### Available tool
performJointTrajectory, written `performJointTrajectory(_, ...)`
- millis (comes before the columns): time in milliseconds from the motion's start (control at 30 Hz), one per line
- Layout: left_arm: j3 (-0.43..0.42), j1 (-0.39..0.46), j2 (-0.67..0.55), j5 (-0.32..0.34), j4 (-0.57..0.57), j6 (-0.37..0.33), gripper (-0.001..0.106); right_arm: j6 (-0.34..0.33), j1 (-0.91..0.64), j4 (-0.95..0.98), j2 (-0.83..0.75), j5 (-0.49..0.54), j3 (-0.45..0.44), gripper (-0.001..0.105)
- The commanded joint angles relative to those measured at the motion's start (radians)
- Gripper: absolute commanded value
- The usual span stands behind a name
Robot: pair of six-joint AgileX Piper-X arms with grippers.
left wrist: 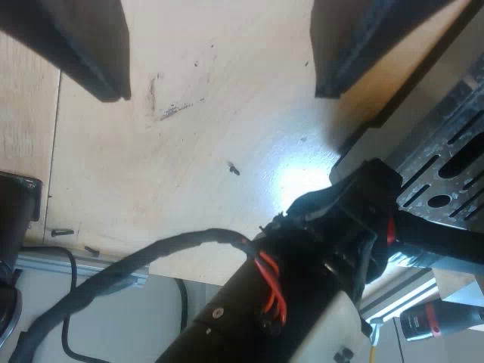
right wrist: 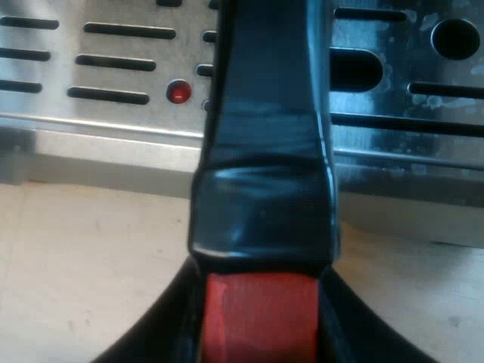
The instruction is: Grind coffee beans and then tamp
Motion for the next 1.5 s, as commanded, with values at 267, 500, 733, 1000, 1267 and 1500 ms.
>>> performJointTrajectory(267, -0.005, -0.004, 0.001, 0.005, -0.019, -0.002, 0.056, -0.027, 0.074, 0.123, -0.073, 0.044, -0.005, 0.000)
performJointTrajectory(500, -0.005, -0.004, 0.001, 0.005, -0.019, -0.002, 0.056, 0.040, 0.119, 0.133, -0.113, 0.068, 0.028, 0.000)
performJointTrajectory(733, -0.005, -0.004, 0.001, 0.005, -0.019, -0.002, 0.056, 0.059, 0.169, 0.154, -0.154, 0.131, 0.063, 0.000)
performJointTrajectory(1000, -0.050, -0.004, 0.001, 0.005, 0.032, -0.038, 0.056, 0.082, 0.229, 0.241, -0.219, 0.174, 0.062, 0.000)
performJointTrajectory(1267, -0.207, -0.004, 0.001, -0.051, 0.197, -0.021, 0.056, -0.027, 0.321, 0.334, -0.297, 0.166, 0.062, 0.000)
performJointTrajectory(1500, -0.320, -0.004, -0.003, -0.100, 0.381, 0.008, 0.056, -0.139, 0.353, 0.284, -0.403, 0.086, 0.152, 0.000)
